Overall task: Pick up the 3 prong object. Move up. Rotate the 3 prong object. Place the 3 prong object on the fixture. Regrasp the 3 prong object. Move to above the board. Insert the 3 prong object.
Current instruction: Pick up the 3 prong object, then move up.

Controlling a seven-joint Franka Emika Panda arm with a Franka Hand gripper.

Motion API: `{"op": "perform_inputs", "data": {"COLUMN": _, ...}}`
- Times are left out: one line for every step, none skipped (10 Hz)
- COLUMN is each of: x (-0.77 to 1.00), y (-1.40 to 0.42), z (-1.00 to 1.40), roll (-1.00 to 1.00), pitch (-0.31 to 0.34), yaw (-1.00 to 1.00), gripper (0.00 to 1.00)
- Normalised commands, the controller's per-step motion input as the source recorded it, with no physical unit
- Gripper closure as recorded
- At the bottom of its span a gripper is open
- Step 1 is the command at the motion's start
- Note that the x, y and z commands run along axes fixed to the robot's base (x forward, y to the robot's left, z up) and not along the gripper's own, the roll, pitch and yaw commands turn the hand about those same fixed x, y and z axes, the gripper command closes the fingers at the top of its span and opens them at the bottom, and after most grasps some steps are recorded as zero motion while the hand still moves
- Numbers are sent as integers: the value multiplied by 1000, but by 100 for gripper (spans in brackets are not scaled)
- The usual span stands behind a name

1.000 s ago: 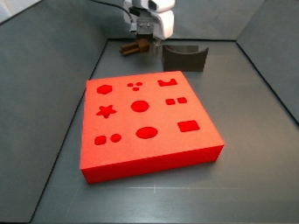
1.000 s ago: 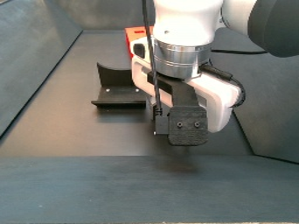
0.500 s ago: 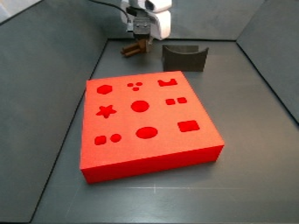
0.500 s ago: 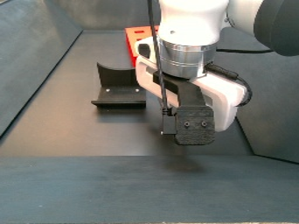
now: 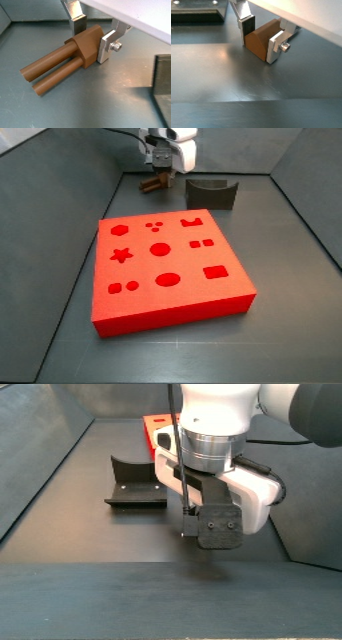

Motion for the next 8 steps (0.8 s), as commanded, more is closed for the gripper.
{"op": "perform_inputs", "data": {"x": 0, "y": 0, "z": 0, "roll": 0, "pitch": 0, "yaw": 0, "gripper": 100}}
{"op": "perform_inputs", "data": {"x": 0, "y": 0, "z": 0, "roll": 0, "pitch": 0, "yaw": 0, "gripper": 100}}
{"op": "perform_inputs", "data": {"x": 0, "y": 0, "z": 0, "roll": 0, "pitch": 0, "yaw": 0, "gripper": 100}}
{"op": "perform_inputs", "data": {"x": 0, "y": 0, "z": 0, "roll": 0, "pitch": 0, "yaw": 0, "gripper": 100}}
{"op": "perform_inputs", "data": {"x": 0, "y": 0, "z": 0, "roll": 0, "pitch": 0, "yaw": 0, "gripper": 100}}
{"op": "perform_inputs", "data": {"x": 0, "y": 0, "z": 833, "roll": 0, "pitch": 0, "yaw": 0, "gripper": 100}}
{"op": "perform_inputs", "data": {"x": 8, "y": 70, "z": 758, "roll": 10, "pitch": 20, "yaw": -15, "gripper": 100}}
{"op": "perform_inputs", "data": {"x": 6, "y": 58, "z": 594, "roll": 5, "pitch": 52, "yaw": -27, "gripper": 100}}
